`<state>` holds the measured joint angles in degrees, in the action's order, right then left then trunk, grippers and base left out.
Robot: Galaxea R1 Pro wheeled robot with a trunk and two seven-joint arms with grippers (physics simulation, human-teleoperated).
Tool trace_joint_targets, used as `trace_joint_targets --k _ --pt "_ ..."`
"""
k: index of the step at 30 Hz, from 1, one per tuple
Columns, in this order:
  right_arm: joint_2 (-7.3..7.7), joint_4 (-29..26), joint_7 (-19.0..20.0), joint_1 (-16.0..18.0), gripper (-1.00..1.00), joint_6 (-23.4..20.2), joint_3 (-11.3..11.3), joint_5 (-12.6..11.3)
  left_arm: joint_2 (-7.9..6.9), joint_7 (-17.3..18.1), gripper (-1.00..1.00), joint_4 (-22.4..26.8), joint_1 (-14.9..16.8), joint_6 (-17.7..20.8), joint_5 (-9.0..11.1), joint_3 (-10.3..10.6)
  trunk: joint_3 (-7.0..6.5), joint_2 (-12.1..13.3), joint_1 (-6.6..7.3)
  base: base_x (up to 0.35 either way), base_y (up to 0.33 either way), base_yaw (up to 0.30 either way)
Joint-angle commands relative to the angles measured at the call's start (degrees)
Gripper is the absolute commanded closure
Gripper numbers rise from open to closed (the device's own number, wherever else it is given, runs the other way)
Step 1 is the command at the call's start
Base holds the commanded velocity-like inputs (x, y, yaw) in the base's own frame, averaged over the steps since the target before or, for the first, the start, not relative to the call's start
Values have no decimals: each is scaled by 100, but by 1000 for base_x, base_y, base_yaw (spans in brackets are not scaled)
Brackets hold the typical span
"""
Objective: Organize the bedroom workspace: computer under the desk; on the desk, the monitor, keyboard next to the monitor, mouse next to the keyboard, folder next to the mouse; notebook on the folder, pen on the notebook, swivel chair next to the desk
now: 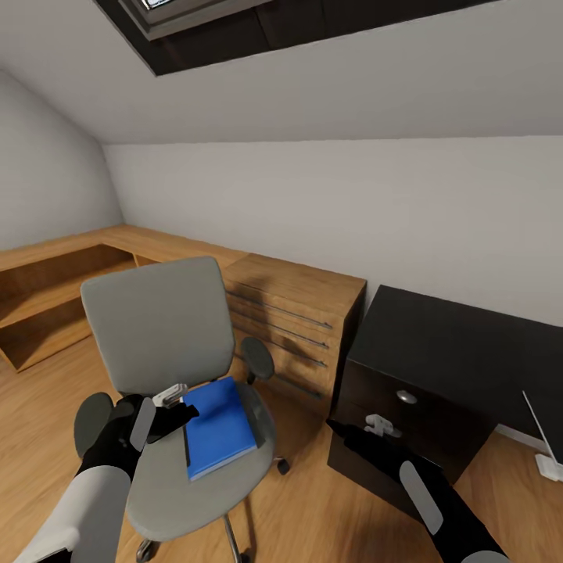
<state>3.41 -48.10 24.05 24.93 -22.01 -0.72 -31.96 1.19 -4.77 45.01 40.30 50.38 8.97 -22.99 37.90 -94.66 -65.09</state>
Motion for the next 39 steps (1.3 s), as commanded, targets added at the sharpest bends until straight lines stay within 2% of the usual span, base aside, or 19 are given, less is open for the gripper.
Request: trace_joint_targets --k 1,15,32,39 --pt "7 -5 -6 3 -100 -37 -7 -56 9 -50 -100 8 4 25 61 -17 23 -44 -22 0 0 0" --pt "2 -6 -9 3 -100 -37 -7 -56 13 -57 -100 8 4 25 61 -12 273 -606 -330 0 0 0" --pt "2 -5 -11 3 -100 -31 -7 -56 13 -51 -100 8 4 20 59 -12 273 -606 -330 0 0 0" --pt "9 -4 0 3 -100 -31 -7 -50 8 -58 -100 8 4 9 53 -20 398 -887 -483 0 0 0"
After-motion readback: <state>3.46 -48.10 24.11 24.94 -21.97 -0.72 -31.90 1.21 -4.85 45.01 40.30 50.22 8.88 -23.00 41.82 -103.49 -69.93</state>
